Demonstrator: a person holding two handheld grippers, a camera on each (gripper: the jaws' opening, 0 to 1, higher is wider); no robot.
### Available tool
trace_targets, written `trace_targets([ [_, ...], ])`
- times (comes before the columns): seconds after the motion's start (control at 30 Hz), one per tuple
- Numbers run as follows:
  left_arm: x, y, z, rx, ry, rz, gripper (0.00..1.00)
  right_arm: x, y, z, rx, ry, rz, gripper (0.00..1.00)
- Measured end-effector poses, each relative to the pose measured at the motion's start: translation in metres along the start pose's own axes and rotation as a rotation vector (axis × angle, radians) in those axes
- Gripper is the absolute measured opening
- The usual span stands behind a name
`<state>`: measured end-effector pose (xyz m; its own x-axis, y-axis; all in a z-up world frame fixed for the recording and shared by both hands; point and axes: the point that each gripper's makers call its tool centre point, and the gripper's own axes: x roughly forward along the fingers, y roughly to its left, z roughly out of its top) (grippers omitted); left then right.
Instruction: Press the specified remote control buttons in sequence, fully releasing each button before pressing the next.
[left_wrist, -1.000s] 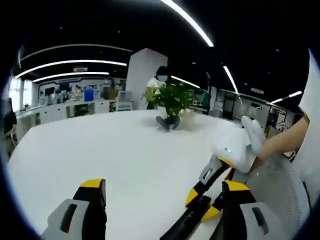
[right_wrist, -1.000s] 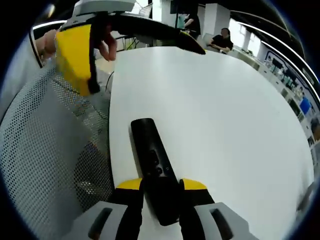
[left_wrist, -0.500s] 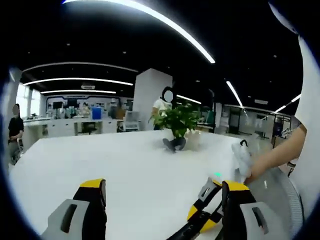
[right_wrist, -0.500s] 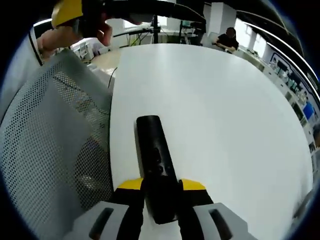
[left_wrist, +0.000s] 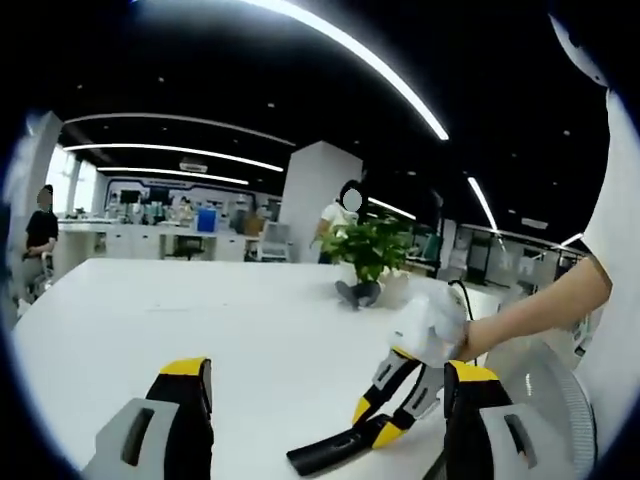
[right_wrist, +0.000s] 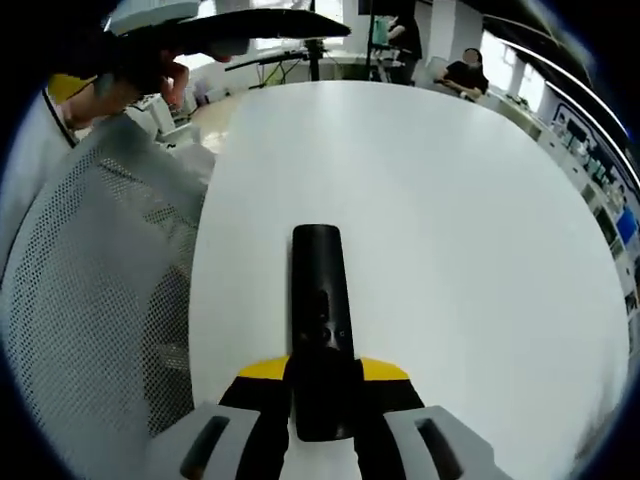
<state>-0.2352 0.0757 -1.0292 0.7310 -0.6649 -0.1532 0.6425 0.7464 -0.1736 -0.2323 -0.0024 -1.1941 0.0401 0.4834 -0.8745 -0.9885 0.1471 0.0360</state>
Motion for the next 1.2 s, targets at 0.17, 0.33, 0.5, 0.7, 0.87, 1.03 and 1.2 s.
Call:
trace_targets([
  [0.17, 0.000, -0.001, 0.001, 0.014, 0.006, -0.003, 1.00, -0.001, -0.018, -0.002, -0.008, 0.022, 0.000, 0.21],
  [0.33, -0.002, 0.002, 0.006, 0.001, -0.014, 0.007, 1.00, -0.003, -0.032, -0.005, -0.013, 0.048, 0.004, 0.21],
  [0.5, -0.003, 0.005, 0.008, -0.009, -0.024, 0.014, 1.00, -0.004, -0.046, -0.007, -0.023, 0.073, 0.018, 0.21],
  [0.7, -0.005, 0.007, 0.010, -0.009, -0.027, 0.023, 1.00, -0.007, -0.070, -0.012, -0.025, 0.104, 0.025, 0.21],
  [0.87, -0.007, 0.008, 0.011, -0.023, -0.032, 0.027, 1.00, -0.008, -0.087, -0.013, -0.019, 0.124, 0.015, 0.21],
  [1.03, -0.008, 0.010, 0.010, -0.025, -0.032, 0.033, 1.00, -0.009, -0.109, -0.015, -0.011, 0.151, -0.005, 0.21],
  [1.2, -0.009, 0.013, 0.008, -0.033, -0.028, 0.038, 1.00, -0.011, -0.126, -0.017, -0.003, 0.171, -0.013, 0.21],
])
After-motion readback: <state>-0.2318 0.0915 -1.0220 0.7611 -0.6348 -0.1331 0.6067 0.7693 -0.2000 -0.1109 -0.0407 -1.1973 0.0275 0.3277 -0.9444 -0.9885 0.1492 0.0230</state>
